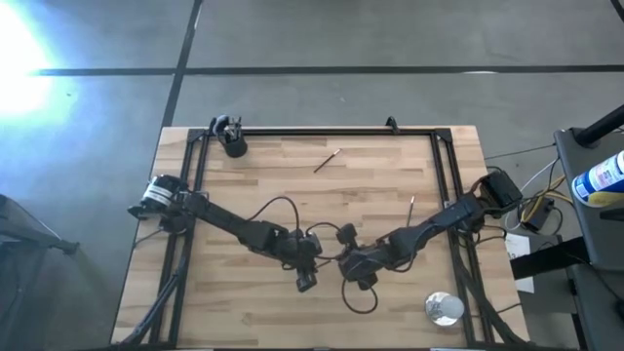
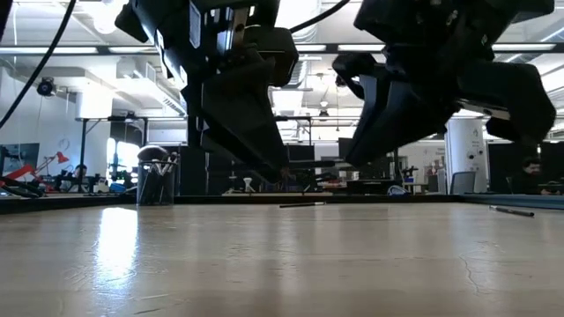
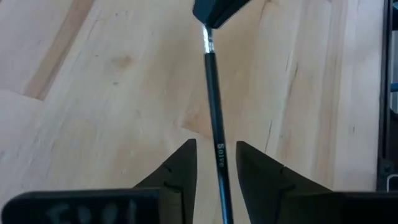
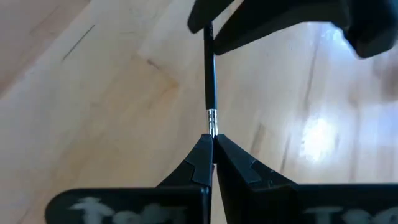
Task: Put items in baskets/containers
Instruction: Put the liner brush into the holder
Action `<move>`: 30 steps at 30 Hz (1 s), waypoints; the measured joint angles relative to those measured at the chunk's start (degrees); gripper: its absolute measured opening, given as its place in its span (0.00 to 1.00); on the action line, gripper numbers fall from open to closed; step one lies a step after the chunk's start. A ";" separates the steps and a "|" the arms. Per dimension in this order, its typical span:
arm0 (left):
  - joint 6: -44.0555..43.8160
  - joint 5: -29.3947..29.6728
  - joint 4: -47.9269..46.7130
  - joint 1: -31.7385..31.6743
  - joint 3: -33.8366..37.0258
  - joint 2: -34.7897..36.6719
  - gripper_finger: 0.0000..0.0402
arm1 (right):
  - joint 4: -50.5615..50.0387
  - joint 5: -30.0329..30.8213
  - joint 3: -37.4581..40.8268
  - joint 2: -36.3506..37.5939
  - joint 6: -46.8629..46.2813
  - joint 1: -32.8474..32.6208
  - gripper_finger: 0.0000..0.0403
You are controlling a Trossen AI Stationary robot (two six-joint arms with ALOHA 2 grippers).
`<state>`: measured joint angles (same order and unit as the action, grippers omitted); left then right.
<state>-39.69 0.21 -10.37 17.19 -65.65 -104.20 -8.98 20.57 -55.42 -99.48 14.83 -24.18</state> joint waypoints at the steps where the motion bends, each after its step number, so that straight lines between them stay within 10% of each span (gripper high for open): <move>1: 0.29 -0.36 0.01 -0.02 0.00 0.00 0.26 | -0.43 0.37 -0.38 0.00 0.32 -0.11 0.02; 15: 4.26 7.02 2.53 0.91 3.85 0.00 0.02 | -5.75 7.75 -1.15 1.44 -4.36 -2.11 0.09; 21: 6.96 16.74 27.69 2.55 13.71 0.00 0.02 | -6.64 15.96 5.10 9.54 -15.88 -4.20 0.23; 30: 19.15 23.91 59.79 2.82 21.94 -0.78 0.02 | 35.34 18.05 27.49 22.00 -26.41 -4.55 0.37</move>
<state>-20.54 24.12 49.41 20.01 -43.71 -104.99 26.36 38.61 -27.94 -77.48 -11.58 -28.74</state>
